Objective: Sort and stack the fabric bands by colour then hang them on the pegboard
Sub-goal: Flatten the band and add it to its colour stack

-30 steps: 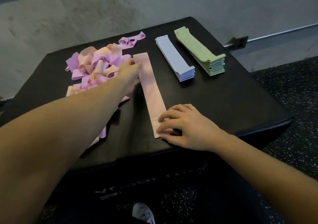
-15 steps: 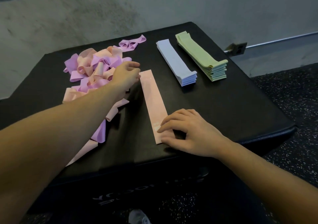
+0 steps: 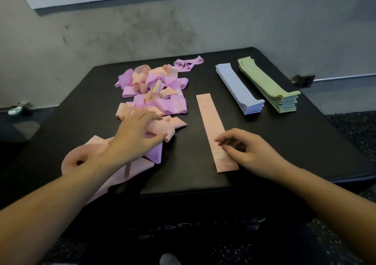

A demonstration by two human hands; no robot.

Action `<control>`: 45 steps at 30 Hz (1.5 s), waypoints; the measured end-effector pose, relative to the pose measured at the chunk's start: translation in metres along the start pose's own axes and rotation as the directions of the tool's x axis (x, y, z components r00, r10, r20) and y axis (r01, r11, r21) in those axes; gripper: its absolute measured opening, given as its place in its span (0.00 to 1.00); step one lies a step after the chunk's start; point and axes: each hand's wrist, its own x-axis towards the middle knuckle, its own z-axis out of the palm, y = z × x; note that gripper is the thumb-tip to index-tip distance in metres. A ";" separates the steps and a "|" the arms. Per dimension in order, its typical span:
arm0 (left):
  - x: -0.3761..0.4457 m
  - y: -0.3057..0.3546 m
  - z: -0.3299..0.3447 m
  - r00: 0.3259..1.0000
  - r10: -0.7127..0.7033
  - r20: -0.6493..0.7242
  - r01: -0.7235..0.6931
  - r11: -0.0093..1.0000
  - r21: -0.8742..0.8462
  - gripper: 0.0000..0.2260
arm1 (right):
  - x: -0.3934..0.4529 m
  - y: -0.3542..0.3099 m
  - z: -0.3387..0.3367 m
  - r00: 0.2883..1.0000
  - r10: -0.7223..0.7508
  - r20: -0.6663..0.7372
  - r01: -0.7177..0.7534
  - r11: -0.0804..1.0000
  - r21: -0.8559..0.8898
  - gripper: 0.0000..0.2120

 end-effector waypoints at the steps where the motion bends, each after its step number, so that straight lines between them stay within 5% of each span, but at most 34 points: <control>1: -0.005 -0.006 0.004 1.000 -0.022 -0.022 0.022 1.000 0.014 0.23 | 0.006 -0.006 0.004 1.000 -0.005 0.006 0.005 1.000 0.001 0.18; 5: -0.024 -0.025 0.020 0.994 -0.083 -0.071 0.080 0.996 -0.036 0.25 | 0.041 -0.032 0.027 0.999 -0.028 0.047 0.029 0.999 -0.028 0.30; 10: -0.029 -0.029 0.034 0.987 -0.031 -0.157 0.033 0.999 0.006 0.20 | 0.085 -0.041 0.059 0.990 -0.067 0.122 0.084 0.987 -0.137 0.32; 16: -0.030 -0.035 0.038 0.972 0.012 -0.233 -0.012 1.000 0.003 0.19 | 0.121 -0.042 0.079 0.973 -0.017 0.231 0.111 0.909 -0.401 0.32; 19: -0.029 -0.038 0.041 0.960 0.046 -0.276 -0.050 0.999 -0.006 0.21 | 0.130 -0.036 0.084 0.968 0.016 0.252 0.120 0.849 -0.514 0.21; 22: -0.030 -0.039 0.044 0.938 0.089 -0.336 -0.092 0.996 0.008 0.24 | 0.133 -0.035 0.084 0.986 0.042 0.164 0.031 0.908 -0.418 0.08; 28: -0.035 -0.036 0.042 0.959 0.042 -0.279 -0.012 0.994 0.106 0.33 | 0.122 -0.043 0.069 0.984 0.153 -0.097 -0.158 0.986 -0.053 0.08; 35: -0.037 -0.030 0.035 0.968 0.054 -0.244 -0.024 0.992 0.126 0.43 | 0.091 -0.065 0.046 0.926 0.298 -0.230 -0.213 0.919 0.333 0.04; 42: -0.026 -0.025 0.020 0.997 0.014 -0.080 -0.013 1.000 0.017 0.29 | 0.054 -0.096 0.022 0.954 0.260 -0.151 -0.210 0.936 0.284 0.03; 45: -0.021 -0.004 0.002 0.994 -0.074 -0.078 0.047 0.951 -0.306 0.21 | 0.038 -0.109 0.015 0.970 0.219 -0.107 -0.185 0.947 0.263 0.04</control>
